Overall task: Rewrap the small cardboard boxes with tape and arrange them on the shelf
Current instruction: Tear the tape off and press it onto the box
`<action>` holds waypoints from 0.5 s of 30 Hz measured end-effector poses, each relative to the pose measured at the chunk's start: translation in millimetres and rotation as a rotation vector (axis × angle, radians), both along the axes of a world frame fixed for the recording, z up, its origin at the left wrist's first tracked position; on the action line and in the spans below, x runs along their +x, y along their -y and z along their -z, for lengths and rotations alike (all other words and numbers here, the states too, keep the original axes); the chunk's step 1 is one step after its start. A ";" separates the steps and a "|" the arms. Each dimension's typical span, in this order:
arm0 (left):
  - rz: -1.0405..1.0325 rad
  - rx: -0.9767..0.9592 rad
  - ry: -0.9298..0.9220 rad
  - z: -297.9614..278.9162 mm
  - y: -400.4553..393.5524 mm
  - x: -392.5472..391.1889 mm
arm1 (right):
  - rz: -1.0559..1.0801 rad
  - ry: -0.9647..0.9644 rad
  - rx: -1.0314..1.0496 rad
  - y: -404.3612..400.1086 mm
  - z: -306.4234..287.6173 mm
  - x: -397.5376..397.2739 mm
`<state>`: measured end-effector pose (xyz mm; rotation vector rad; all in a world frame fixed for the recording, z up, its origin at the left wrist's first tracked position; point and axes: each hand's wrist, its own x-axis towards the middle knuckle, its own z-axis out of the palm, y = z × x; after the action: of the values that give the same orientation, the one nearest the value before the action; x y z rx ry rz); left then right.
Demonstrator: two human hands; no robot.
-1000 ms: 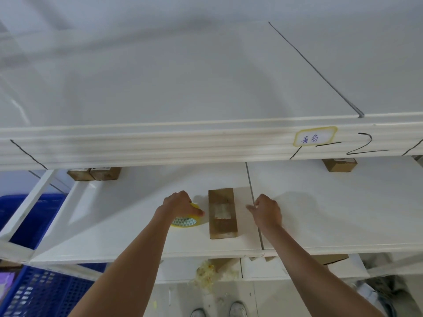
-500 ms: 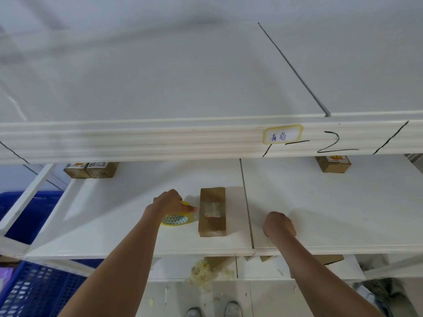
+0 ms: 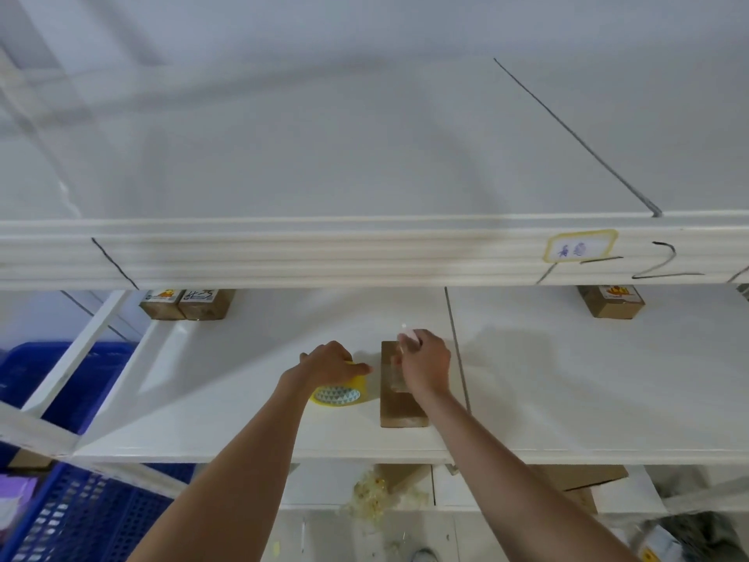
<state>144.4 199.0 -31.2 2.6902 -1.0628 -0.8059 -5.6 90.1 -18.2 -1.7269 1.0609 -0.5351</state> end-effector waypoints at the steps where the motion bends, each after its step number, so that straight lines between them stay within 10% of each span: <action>1: -0.002 -0.007 -0.029 -0.5 -2.4 1.7 | -0.027 -0.013 0.007 -8.4 3.0 7.6; 15: 0.014 -0.166 -0.244 10.9 -20.9 19.5 | -0.142 -0.022 -0.052 -25.4 35.1 5.6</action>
<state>163.8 219.9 -42.1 2.3789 -1.0414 -0.9721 -0.1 115.5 -53.3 -1.8418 0.9385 -0.4583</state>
